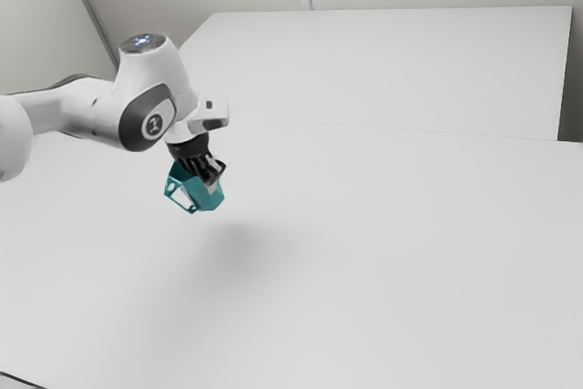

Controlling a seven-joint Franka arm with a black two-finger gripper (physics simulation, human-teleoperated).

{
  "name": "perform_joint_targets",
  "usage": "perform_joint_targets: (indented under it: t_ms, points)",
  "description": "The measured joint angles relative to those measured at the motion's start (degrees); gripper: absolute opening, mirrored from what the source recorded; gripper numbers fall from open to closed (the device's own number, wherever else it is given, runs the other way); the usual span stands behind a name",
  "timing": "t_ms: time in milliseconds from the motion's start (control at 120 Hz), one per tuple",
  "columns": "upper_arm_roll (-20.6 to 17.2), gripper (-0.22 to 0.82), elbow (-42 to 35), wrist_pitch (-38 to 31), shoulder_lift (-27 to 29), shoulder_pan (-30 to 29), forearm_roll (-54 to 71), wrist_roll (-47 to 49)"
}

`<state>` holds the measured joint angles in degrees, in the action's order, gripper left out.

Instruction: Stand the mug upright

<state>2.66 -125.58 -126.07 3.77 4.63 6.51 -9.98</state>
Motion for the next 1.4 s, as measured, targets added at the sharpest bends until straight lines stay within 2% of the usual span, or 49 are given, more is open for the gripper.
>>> perform_joint_targets:
  t_ms: [250,483,808,1292,1400]
  points:
    - [0.0,-0.17,-3.9,-2.7,-2.6,-1.6,2.7,3.0]
    - [-0.2,-0.17,-5.7,-5.7,-2.4,-1.6,2.5,5.0]
    - [-0.2,-0.17,-6.0,-9.0,-4.4,0.8,2.3,6.9]
    - [-0.4,-0.17,-7.7,-9.8,-4.6,4.3,-1.7,8.2]
    - [-0.6,-0.12,-7.8,-9.7,-4.6,4.2,-2.2,8.1]
